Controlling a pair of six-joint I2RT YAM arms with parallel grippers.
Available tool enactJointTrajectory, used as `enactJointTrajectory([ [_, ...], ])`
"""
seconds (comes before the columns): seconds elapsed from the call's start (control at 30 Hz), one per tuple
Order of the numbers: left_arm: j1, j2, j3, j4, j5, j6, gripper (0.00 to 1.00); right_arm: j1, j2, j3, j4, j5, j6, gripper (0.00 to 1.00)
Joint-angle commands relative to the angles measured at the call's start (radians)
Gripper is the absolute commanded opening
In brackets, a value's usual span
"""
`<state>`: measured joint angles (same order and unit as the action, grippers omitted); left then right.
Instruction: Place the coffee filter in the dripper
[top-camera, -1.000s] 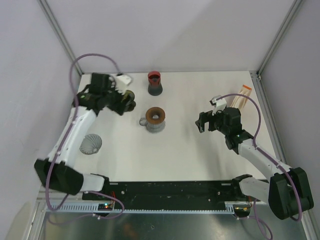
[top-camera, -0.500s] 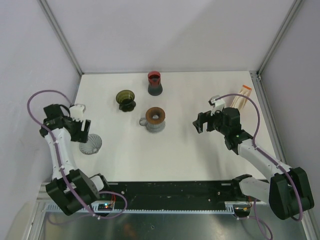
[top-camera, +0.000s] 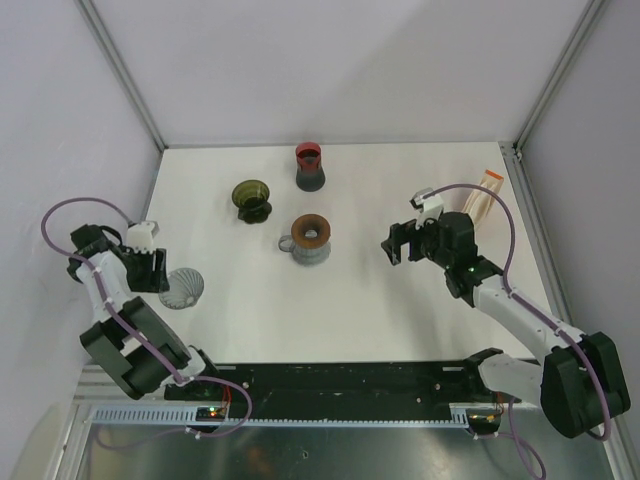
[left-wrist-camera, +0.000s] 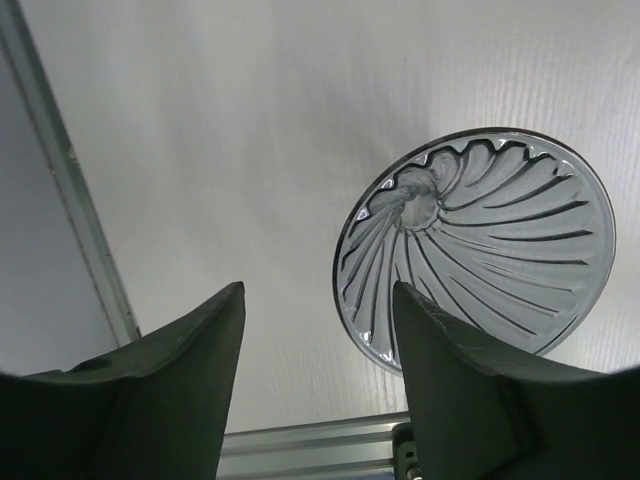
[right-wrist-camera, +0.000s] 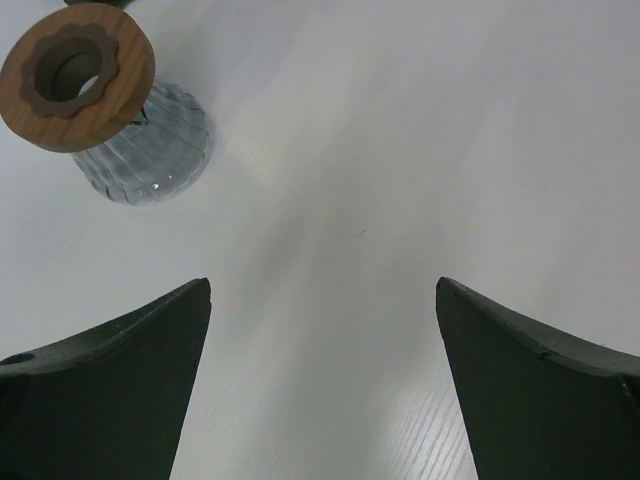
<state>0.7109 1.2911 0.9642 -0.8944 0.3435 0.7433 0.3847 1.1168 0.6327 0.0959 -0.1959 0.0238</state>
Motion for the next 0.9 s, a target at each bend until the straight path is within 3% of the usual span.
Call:
enactJointTrajectory([
  [0.0,0.011,0.026,-0.021,0.032,0.098,0.027,0.61,0.017,0.014,0.038,-0.013,0.047,-0.019,0.99],
  [0.4,0.011,0.093,-0.049,0.034,0.162,0.009,0.04,0.03,0.023,0.048,-0.03,0.069,-0.019,0.99],
  [0.7,-0.02,0.014,-0.043,0.027,0.311,-0.099,0.0,0.089,0.014,0.119,-0.128,0.127,-0.019,0.99],
  [0.87,-0.104,-0.072,-0.009,0.012,0.356,-0.187,0.0,0.176,0.013,0.216,-0.216,0.163,0.007,0.99],
])
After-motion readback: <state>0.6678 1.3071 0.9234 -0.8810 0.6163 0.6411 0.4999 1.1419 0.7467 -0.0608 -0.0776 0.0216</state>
